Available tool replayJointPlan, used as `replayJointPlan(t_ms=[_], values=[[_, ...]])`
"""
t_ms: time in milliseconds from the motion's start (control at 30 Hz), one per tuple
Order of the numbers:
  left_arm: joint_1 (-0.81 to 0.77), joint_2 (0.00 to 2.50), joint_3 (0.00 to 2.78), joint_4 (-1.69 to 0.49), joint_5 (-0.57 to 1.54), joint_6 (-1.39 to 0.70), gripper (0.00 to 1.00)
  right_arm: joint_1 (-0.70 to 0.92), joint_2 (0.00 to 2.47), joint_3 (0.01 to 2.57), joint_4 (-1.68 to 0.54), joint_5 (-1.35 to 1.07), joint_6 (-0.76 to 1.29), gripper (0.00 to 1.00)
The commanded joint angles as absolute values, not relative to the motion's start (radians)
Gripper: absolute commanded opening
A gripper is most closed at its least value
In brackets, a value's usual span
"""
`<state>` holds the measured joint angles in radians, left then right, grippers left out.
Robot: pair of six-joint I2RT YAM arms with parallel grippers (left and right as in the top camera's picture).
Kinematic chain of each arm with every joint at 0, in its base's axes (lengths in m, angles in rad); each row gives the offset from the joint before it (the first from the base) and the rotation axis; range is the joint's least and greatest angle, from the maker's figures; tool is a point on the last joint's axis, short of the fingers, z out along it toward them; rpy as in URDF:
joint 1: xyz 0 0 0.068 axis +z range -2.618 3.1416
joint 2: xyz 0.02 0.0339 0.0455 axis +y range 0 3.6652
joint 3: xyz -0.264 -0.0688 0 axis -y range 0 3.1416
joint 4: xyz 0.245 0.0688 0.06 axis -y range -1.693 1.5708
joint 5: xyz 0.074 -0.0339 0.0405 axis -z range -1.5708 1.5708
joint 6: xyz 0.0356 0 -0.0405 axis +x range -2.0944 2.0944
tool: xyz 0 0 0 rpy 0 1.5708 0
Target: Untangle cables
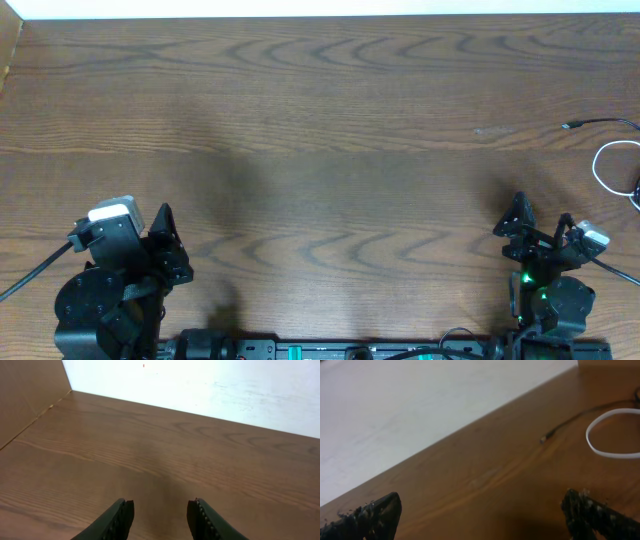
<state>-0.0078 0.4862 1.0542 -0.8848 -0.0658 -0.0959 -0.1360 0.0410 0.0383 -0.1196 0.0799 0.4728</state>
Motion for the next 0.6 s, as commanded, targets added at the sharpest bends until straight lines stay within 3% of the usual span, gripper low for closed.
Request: replayJointPlan(t_ms=[0, 567], values=[[-0.011, 0.483, 1.065, -0.883, -0.065, -0.082, 0.41, -0.131, 0.042, 0.031, -0.123, 0.089, 0.524, 0.99], [-0.011, 0.483, 1.065, -0.883, -0.065, -0.083, 0.41, -0.131, 0.047, 0.031, -0.123, 0.091, 0.523, 0.99]])
